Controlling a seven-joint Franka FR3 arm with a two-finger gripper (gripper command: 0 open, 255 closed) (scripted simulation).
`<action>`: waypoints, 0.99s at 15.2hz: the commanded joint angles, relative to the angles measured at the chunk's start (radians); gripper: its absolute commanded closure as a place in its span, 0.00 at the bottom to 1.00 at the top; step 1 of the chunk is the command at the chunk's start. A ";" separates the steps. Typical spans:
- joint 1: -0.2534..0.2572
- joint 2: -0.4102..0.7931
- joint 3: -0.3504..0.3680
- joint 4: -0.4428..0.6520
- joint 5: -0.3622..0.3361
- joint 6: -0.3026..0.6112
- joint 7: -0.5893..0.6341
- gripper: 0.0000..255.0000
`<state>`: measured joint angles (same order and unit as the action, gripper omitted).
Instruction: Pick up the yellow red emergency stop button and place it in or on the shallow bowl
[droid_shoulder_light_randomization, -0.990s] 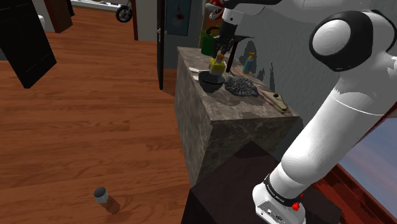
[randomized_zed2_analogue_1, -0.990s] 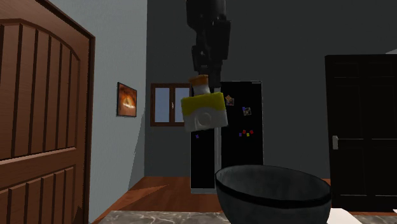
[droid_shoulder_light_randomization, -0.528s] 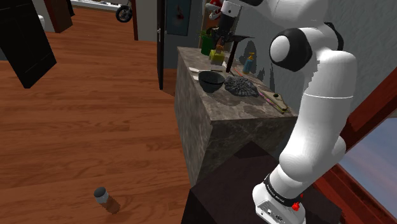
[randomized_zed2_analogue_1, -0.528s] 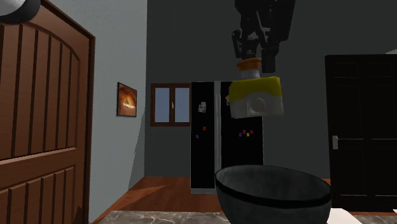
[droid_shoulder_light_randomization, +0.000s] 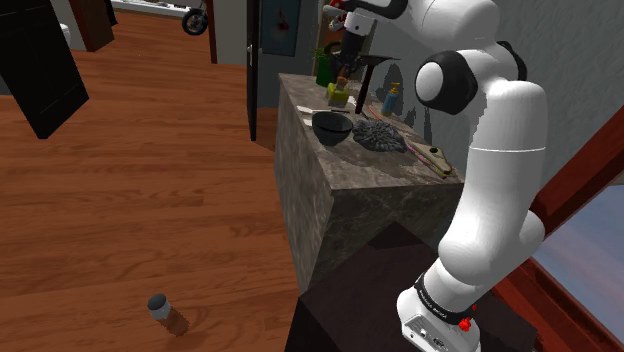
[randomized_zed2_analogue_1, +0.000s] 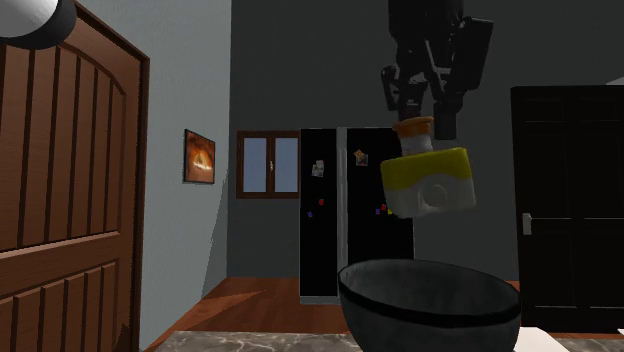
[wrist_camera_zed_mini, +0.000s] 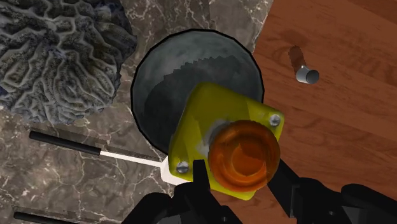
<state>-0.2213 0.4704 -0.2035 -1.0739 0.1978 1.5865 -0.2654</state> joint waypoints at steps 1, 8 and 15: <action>0.004 -0.011 0.000 -0.045 -0.002 0.035 -0.004 1.00; 0.016 -0.037 -0.001 -0.180 -0.005 0.144 -0.016 1.00; 0.022 -0.044 0.000 -0.258 -0.004 0.214 -0.024 1.00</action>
<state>-0.1993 0.4255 -0.2033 -1.3323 0.1936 1.7986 -0.2885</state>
